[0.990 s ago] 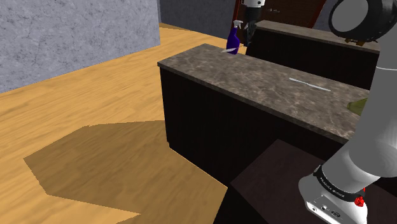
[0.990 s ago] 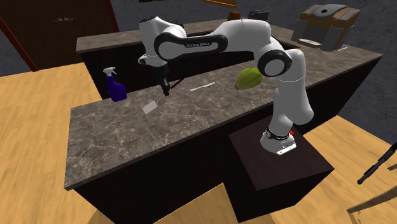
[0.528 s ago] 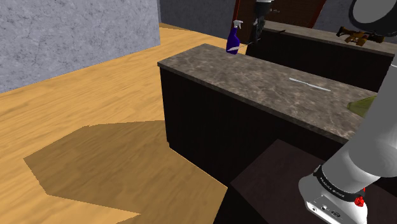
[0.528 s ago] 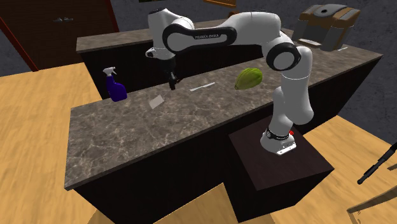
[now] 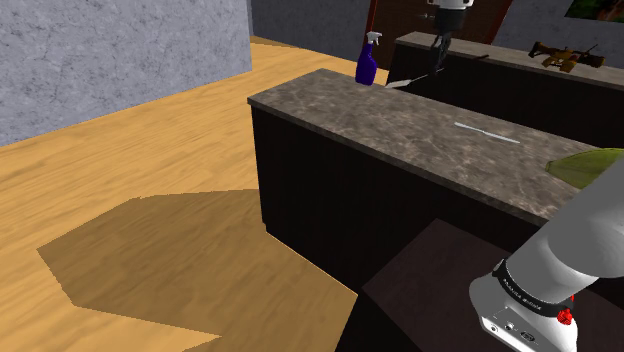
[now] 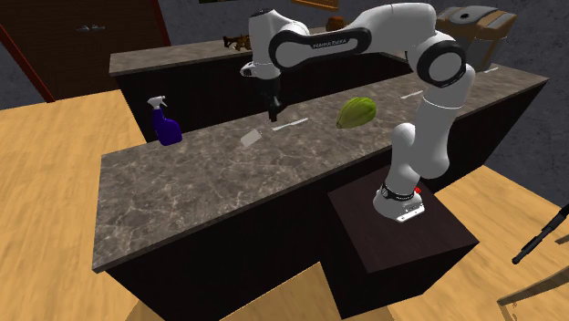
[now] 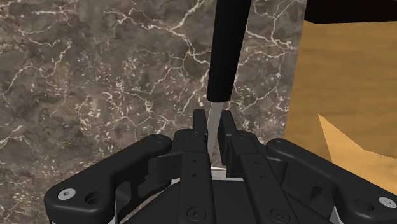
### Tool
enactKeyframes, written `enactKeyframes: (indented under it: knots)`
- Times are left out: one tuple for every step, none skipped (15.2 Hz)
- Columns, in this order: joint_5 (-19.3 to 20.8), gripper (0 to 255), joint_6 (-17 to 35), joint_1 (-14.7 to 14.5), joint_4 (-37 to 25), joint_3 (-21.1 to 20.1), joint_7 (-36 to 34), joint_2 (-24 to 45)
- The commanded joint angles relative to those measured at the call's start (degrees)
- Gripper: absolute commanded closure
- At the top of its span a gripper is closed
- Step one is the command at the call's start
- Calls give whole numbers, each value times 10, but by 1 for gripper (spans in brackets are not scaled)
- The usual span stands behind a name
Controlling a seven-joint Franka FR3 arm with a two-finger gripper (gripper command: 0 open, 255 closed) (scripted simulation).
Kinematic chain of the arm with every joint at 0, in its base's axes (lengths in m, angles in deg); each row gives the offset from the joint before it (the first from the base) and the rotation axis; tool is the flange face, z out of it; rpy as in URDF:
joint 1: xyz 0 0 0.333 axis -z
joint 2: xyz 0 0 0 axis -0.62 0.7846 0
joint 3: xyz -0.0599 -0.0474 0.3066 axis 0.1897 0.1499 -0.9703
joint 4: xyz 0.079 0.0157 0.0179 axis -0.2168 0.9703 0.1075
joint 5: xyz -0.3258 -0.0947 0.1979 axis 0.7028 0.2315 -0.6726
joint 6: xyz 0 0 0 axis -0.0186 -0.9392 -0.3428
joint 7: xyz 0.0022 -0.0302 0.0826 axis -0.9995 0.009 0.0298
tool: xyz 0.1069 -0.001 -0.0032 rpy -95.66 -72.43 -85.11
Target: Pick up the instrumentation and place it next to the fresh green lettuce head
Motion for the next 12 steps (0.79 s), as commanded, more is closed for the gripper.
enactKeyframes:
  knots:
    - [12,255,8,6,43,6,10,-37]
    - [18,255,10,10,63,9,15,-56]
    - [25,255,12,14,81,12,20,-74]
    - [31,255,13,18,99,15,25,-92]
    - [38,255,13,22,116,18,30,-110]
    - [44,255,14,27,133,22,35,-127]
    - [51,255,13,31,148,25,41,-144]
    - [58,255,13,37,163,29,46,-161]
    - [65,255,12,42,177,32,53,-177]
    - [72,255,10,47,191,36,59,-193]
    - [79,255,9,53,203,40,65,-209]
    - [86,255,6,59,215,44,72,-225]
